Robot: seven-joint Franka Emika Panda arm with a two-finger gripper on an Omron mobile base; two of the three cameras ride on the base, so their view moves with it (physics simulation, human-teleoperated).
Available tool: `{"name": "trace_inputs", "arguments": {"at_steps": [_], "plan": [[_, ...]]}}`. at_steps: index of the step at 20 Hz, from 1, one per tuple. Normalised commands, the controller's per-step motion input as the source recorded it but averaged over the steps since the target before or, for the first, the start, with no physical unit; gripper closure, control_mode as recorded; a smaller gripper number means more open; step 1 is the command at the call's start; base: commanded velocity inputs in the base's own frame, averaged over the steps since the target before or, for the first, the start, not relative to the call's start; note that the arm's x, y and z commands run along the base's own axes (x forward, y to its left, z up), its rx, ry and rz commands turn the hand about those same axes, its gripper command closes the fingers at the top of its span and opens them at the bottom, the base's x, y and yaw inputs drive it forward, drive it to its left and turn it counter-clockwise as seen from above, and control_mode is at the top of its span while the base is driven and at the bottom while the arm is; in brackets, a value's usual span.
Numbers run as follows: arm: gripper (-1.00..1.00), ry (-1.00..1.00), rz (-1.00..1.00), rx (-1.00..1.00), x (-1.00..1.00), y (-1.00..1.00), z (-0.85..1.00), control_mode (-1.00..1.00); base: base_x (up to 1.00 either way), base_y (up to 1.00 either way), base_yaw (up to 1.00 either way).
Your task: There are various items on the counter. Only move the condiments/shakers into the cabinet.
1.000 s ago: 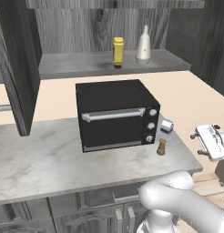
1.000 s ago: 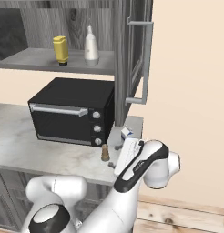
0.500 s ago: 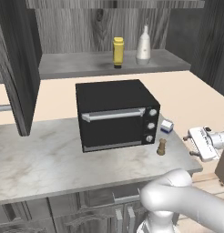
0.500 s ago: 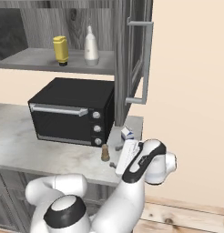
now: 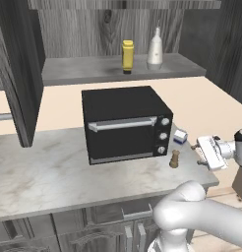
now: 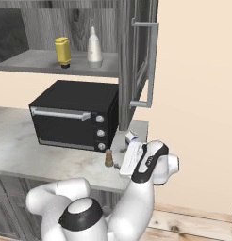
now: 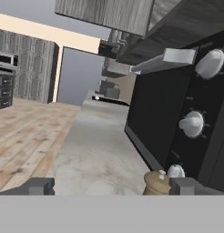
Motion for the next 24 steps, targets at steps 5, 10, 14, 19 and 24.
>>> {"name": "trace_inputs", "arguments": {"at_steps": [5, 10, 14, 19, 24], "plan": [[-1.0, 0.04, 0.0, 0.0, 0.33, 0.08, -0.18, -1.0, 0.0, 0.0, 0.0], [-1.0, 0.08, 0.0, -0.04, 0.03, 0.25, -0.34, -1.0, 0.0, 0.0, 0.0], [-1.0, 0.07, 0.0, -0.04, 0.08, 0.23, -0.23, -1.0, 0.0, 0.0, 0.0], [-1.0, 0.06, 0.0, -0.02, 0.14, 0.1, -0.23, -1.0, 0.0, 0.0, 0.0], [-1.0, 0.05, -0.01, 0.0, 0.17, 0.0, -0.2, -1.0, 0.0, 0.0, 0.0]]}}
